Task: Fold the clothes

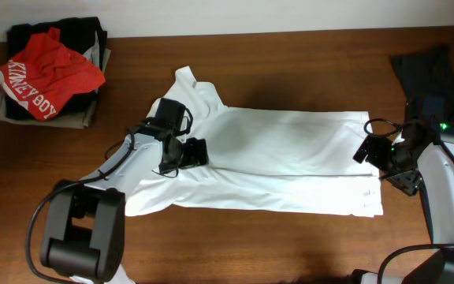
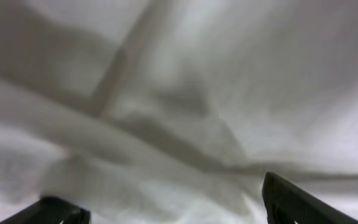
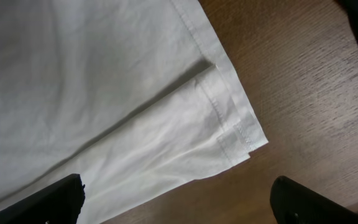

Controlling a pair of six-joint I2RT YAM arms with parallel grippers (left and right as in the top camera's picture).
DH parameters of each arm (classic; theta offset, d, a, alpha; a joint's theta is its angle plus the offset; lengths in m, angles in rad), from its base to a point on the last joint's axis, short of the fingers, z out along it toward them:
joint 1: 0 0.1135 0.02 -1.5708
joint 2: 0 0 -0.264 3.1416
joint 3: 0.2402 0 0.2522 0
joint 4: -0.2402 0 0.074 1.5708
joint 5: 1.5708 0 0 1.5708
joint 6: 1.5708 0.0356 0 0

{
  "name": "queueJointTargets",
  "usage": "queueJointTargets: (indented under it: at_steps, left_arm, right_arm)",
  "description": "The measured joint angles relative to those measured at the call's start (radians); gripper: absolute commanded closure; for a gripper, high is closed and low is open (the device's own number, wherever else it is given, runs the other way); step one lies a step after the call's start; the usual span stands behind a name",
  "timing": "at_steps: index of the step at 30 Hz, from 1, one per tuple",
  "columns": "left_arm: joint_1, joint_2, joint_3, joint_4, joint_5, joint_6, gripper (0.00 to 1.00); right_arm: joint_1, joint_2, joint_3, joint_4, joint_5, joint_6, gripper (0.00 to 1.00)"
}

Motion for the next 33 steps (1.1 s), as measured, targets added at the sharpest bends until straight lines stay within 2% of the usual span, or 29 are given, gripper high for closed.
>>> queueJointTargets:
  at_steps: [7,12,19,28,31,33]
  left_arm:
    - [0.000,0.032,-0.001,0.189,0.000,0.000,0.01]
    - [0.000,0.032,0.043,0.131,-0.001,0.000,0.01]
    - [0.000,0.030,0.237,0.133,-0.055,0.042,0.01]
    - [0.030,0.021,0.317,0.392,-0.184,0.084,0.01]
    - [0.083,0.055,0.373,0.362,-0.174,0.121,0.01]
    - [0.132,0.140,0.501,0.245,-0.151,0.181,0.01]
  right_arm:
    - [0.000,0.001,-0.001,0.002,0.000,-0.001,0.01]
    - [0.000,0.001,-0.002,-0.002,0.000,0.000,0.01]
    - [0.000,0.001,-0.002,-0.001,0.000,0.000,0.01]
    - [0.000,0.001,-0.002,-0.007,0.000,-0.001,0.01]
    - [0.000,0.001,-0.002,-0.010,0.000,0.000,0.01]
    - [0.000,0.001,-0.002,-0.009,-0.001,0.000,0.01]
